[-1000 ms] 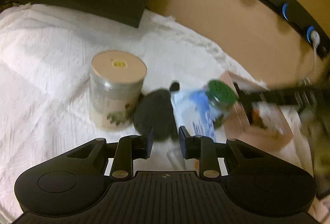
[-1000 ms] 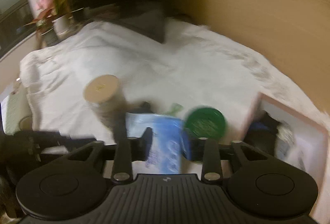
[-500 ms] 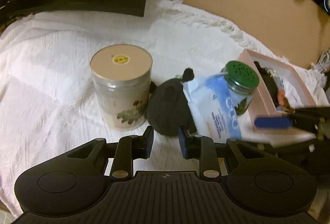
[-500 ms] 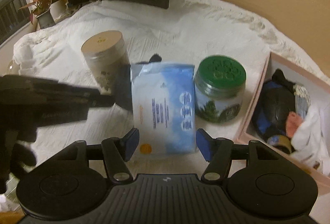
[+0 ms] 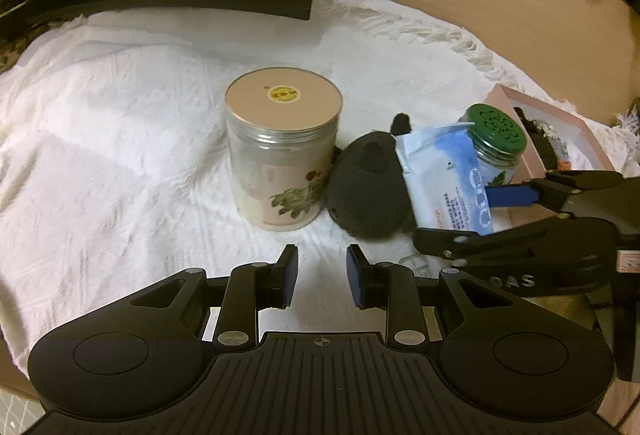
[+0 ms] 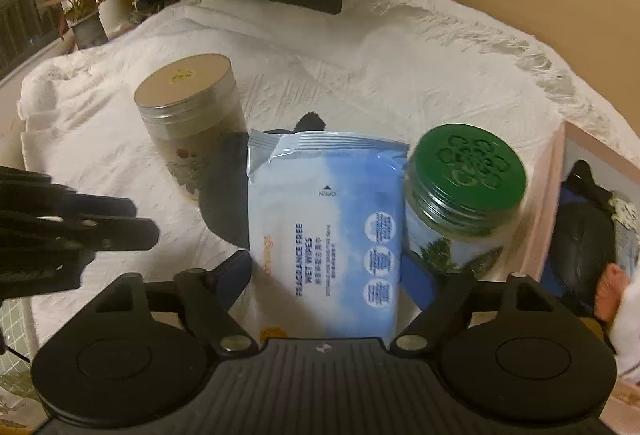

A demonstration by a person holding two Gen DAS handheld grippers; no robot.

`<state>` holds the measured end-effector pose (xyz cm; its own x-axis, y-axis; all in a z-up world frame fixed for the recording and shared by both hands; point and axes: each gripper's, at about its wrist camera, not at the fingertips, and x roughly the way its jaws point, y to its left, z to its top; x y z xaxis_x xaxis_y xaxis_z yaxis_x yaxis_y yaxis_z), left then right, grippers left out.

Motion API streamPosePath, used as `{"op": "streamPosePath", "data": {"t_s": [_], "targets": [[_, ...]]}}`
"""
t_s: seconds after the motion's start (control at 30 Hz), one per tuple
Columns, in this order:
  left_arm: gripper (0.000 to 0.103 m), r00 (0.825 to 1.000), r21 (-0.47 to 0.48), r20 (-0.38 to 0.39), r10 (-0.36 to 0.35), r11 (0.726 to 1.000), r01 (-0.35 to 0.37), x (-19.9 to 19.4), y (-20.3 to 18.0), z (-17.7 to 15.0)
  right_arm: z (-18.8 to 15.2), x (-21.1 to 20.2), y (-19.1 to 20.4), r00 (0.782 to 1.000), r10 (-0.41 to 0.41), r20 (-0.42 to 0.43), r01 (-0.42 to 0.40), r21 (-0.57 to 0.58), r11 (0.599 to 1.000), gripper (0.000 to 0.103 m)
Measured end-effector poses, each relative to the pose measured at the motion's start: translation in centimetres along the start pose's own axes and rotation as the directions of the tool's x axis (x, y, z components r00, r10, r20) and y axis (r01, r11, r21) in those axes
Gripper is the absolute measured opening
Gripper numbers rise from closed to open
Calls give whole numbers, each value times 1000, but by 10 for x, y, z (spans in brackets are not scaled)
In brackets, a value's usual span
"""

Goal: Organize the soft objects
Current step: 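Grasp the blue-and-white wet wipes pack with the right gripper, then carry the wipes pack over the pink box and open the right gripper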

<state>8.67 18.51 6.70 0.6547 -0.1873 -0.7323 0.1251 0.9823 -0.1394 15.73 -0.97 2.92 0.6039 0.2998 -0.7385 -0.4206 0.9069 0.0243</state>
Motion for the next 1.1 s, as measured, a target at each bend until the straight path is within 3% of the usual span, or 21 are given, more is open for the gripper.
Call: {"op": "streamPosePath", "data": {"t_s": [0.17,0.33,0.53,0.67,0.8,0.93,1.1], "targets": [[29,1000,1,-12,-5,1000,5,1,-2,-1,0,21,6,998,-13,-69,12,-13,1000,82],[29,999,0,-27,-21,1000,21,5,-8,-2,-5,7,3,998,-21,-56,23,22,999,76],[29,986,-89,-70,-154,985,147,22,-8,-13,-28,-34,1,994,-70,-84,73,26,997,75],[29,973,-66,-104,-206,978,200,36,-30,-20,-54,-47,-10,981,-118,-157,126,45,991,75],[30,979,-8,-98,-178,984,179,46,-57,-14,-73,-46,-19,963,-147,-224,166,67,984,76],[29,990,92,-97,-102,990,111,54,-75,-8,-79,-50,-25,967,-131,-217,159,115,981,76],[29,993,135,-76,-89,986,99,62,-77,-2,-84,-56,-23,972,-136,-190,162,132,978,79]]}}
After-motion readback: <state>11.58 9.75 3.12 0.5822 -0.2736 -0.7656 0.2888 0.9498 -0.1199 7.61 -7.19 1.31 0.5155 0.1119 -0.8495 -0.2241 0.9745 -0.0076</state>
